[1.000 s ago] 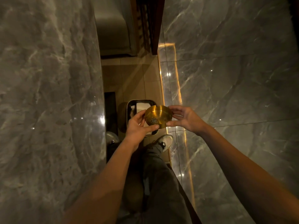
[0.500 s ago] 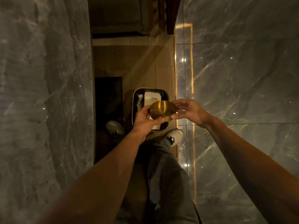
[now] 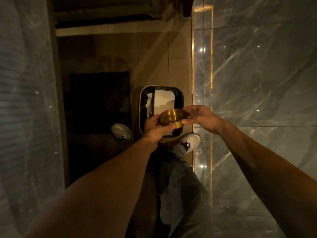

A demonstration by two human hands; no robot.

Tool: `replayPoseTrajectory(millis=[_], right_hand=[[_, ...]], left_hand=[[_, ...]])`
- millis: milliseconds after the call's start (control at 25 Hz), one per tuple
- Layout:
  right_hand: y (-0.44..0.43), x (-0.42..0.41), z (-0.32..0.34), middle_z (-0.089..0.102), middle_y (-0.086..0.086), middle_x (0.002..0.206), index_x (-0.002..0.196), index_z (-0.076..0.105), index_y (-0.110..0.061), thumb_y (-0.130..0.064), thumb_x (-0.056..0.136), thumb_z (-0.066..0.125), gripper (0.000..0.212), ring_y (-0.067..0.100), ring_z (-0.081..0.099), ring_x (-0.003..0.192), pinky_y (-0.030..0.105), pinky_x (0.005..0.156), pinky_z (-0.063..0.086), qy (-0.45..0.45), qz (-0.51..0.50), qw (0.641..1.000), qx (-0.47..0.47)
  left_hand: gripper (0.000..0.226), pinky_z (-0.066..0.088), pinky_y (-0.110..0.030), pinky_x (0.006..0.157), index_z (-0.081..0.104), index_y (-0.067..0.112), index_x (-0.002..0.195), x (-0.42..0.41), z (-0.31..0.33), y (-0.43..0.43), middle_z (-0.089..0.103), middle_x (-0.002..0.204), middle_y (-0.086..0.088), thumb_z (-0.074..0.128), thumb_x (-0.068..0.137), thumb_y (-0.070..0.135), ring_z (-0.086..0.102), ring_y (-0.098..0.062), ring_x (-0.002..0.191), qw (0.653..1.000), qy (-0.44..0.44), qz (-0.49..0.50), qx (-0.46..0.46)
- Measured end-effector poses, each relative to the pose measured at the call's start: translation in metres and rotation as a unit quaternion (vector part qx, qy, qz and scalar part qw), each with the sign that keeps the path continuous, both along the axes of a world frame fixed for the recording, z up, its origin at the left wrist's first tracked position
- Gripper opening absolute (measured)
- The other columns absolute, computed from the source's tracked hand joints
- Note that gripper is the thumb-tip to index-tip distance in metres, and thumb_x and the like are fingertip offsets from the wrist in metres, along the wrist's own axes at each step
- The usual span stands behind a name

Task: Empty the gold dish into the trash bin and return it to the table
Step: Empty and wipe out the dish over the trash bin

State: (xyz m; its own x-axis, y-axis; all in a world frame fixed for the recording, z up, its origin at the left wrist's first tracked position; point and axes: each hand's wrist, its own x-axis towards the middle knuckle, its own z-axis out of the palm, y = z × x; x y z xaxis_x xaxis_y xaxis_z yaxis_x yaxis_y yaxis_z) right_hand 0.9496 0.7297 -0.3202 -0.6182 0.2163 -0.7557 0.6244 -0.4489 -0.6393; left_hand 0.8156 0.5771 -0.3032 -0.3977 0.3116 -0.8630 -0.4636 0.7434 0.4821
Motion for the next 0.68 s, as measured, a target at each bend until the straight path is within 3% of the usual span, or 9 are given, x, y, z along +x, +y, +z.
replayPoseTrajectory(millis=[200,360,440,520,600,680], right_hand=[[-0.008,-0.004,-0.023,0.068,-0.005,0.1,0.103,0.064,-0.016,0.002,0.077,0.074,0.033,0.004,0.063,0.096,0.012,0.084,0.049,0.009,-0.016,1.0,-0.013],[-0.019,-0.005,-0.043,0.069,-0.003,0.094,0.097,0.066,-0.012,0.005,0.079,0.071,0.026,-0.005,0.067,0.082,0.008,0.071,0.049,0.011,-0.041,0.999,-0.013],[-0.025,-0.005,-0.055,0.071,0.002,0.096,0.098,0.068,-0.009,0.002,0.079,0.072,0.022,-0.001,0.069,0.085,0.013,0.075,0.051,0.017,-0.061,0.998,-0.016],[-0.031,-0.005,-0.064,0.071,-0.001,0.098,0.095,0.068,-0.016,-0.004,0.08,0.073,0.02,0.001,0.067,0.089,0.014,0.08,0.051,0.008,-0.082,0.996,-0.022],[-0.036,-0.007,-0.072,0.072,0.001,0.101,0.096,0.069,-0.017,-0.009,0.082,0.073,0.016,0.006,0.066,0.095,0.013,0.08,0.05,-0.002,-0.091,0.995,-0.027],[-0.04,-0.009,-0.082,0.072,0.011,0.108,0.105,0.071,-0.005,-0.012,0.084,0.071,0.023,0.018,0.067,0.102,0.022,0.087,0.052,0.007,-0.096,0.995,-0.028]], left_hand=[[0.045,0.052,-0.031,0.087,0.069,0.014,0.104,-0.006,-0.025,-0.004,0.072,0.104,-0.003,0.087,0.063,0.008,0.067,-0.02,0.101,1.0,-0.003,0.017,-0.015],[0.052,0.053,-0.029,0.088,0.066,0.003,0.115,-0.009,-0.046,-0.007,0.071,0.114,-0.011,0.084,0.067,0.005,0.067,-0.023,0.107,0.999,-0.007,0.024,-0.026],[0.052,0.051,-0.036,0.098,0.067,0.004,0.115,-0.011,-0.055,-0.008,0.072,0.114,-0.01,0.085,0.066,0.008,0.066,-0.023,0.108,0.999,-0.008,0.026,-0.033],[0.053,0.05,-0.038,0.101,0.068,0.006,0.114,-0.013,-0.062,-0.008,0.072,0.113,-0.008,0.086,0.065,0.012,0.066,-0.021,0.107,0.998,-0.011,0.035,-0.044],[0.048,0.051,-0.034,0.097,0.068,0.005,0.112,-0.015,-0.065,-0.008,0.071,0.113,-0.008,0.085,0.067,0.011,0.066,-0.02,0.106,0.998,-0.006,0.047,-0.044],[0.044,0.051,-0.029,0.09,0.068,0.006,0.112,-0.017,-0.067,-0.007,0.071,0.112,-0.008,0.083,0.071,0.014,0.065,-0.02,0.104,0.997,0.005,0.049,-0.052]])
